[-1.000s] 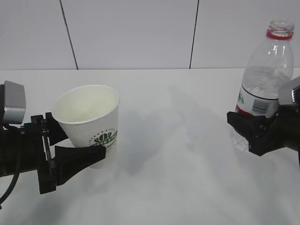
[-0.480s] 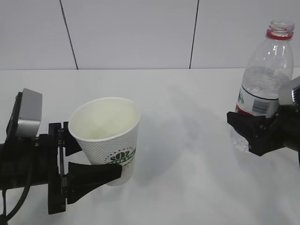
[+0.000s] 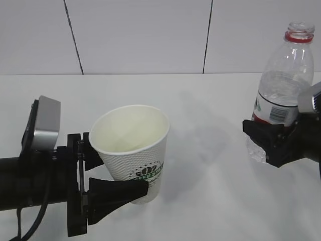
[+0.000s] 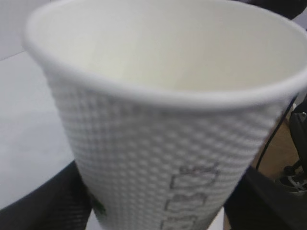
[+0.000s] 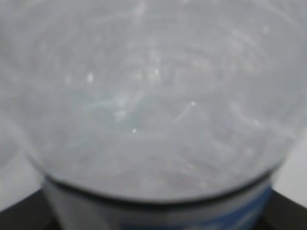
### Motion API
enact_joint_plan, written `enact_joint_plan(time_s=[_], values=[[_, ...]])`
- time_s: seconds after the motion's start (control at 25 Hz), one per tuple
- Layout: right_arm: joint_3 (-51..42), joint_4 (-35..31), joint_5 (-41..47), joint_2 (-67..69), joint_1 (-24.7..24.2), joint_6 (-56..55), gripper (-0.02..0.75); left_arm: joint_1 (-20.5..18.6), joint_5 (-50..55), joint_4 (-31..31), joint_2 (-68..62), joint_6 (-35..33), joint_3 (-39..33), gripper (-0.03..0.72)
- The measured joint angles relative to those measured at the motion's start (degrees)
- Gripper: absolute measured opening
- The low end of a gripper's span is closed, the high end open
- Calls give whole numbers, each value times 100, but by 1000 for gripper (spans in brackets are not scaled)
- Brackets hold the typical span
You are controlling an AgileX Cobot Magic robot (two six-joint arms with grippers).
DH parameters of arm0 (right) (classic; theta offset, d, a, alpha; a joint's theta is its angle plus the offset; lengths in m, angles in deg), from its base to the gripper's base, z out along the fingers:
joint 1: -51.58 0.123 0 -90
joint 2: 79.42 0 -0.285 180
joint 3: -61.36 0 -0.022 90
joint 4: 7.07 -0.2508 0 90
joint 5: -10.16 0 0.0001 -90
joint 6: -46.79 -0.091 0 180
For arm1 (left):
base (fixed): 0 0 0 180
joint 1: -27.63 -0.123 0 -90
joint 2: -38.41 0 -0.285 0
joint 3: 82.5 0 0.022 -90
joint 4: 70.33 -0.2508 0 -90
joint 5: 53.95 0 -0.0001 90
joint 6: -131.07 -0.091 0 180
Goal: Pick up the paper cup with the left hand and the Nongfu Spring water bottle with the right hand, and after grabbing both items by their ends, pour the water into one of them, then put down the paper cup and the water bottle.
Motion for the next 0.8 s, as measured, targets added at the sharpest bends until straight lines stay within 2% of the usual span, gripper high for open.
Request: enact_joint_plan(time_s=[0.36,0.8], values=[[0,9,0,0,0,0,494,236,366,90,0,2,254,576],[0,9,0,0,0,0,494,972,738,104,-342,12,758,576]])
